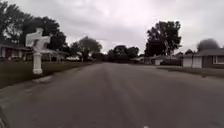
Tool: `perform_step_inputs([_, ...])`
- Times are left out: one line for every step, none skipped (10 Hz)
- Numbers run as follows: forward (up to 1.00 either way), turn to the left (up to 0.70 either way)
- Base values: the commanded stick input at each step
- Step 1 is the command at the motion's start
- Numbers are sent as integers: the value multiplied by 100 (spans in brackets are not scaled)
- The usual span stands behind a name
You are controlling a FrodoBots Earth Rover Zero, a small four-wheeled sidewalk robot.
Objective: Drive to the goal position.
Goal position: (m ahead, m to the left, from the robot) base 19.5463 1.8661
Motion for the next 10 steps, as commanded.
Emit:
perform_step_inputs([55,0])
perform_step_inputs([56,0])
perform_step_inputs([59,0])
perform_step_inputs([66,0])
perform_step_inputs([70,0])
perform_step_inputs([70,0])
perform_step_inputs([70,0])
perform_step_inputs([70,0])
perform_step_inputs([70,0])
perform_step_inputs([70,0])
